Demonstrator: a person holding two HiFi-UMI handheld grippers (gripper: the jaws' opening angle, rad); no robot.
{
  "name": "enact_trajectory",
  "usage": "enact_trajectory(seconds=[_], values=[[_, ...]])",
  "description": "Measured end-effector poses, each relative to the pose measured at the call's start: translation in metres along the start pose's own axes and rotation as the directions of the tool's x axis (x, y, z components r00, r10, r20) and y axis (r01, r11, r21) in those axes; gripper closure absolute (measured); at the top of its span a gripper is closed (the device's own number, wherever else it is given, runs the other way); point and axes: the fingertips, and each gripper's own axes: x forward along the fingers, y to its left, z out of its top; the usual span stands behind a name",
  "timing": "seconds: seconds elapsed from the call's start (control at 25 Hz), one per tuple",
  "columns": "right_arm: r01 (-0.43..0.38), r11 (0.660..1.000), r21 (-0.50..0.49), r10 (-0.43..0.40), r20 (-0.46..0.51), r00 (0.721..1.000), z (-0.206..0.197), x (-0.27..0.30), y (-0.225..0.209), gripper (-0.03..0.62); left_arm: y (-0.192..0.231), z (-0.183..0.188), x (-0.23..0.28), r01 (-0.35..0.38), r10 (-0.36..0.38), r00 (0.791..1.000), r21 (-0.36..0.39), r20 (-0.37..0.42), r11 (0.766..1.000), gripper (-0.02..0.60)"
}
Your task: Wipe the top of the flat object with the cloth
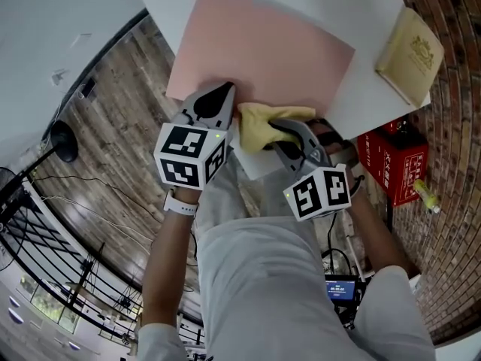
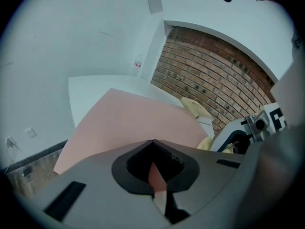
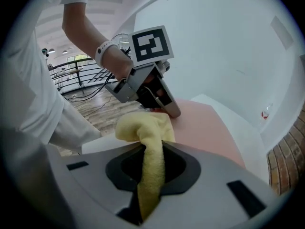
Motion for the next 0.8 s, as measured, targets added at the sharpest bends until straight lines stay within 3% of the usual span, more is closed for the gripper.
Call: enact_trajectory(seconds=[0.12, 0.4, 0.8], values=[[0.003, 1.000, 0.009, -0.003, 0.006, 1.000, 0.001, 0.005, -0.015, 0.537, -0.001, 0.000, 0.000, 0.000, 0.000, 1.000, -0.006, 0.001, 1.000, 0.563], [0.121, 0.983, 0.136, -0.122, -0.001, 0.993, -0.012, 0.011, -0.090, 0.539, -0.001, 0.000, 0.000, 0.010, -0.010, 1.000, 0.003, -0.008, 1.000, 0.563], [0.295, 0.936, 0.191, -0.295, -0.033, 0.955, -0.025, 0.012, -0.169, 0.537, -0.005, 0.000, -0.001, 0.053, -0.053, 0.998, -0.017, -0.017, 0.998, 0.563]])
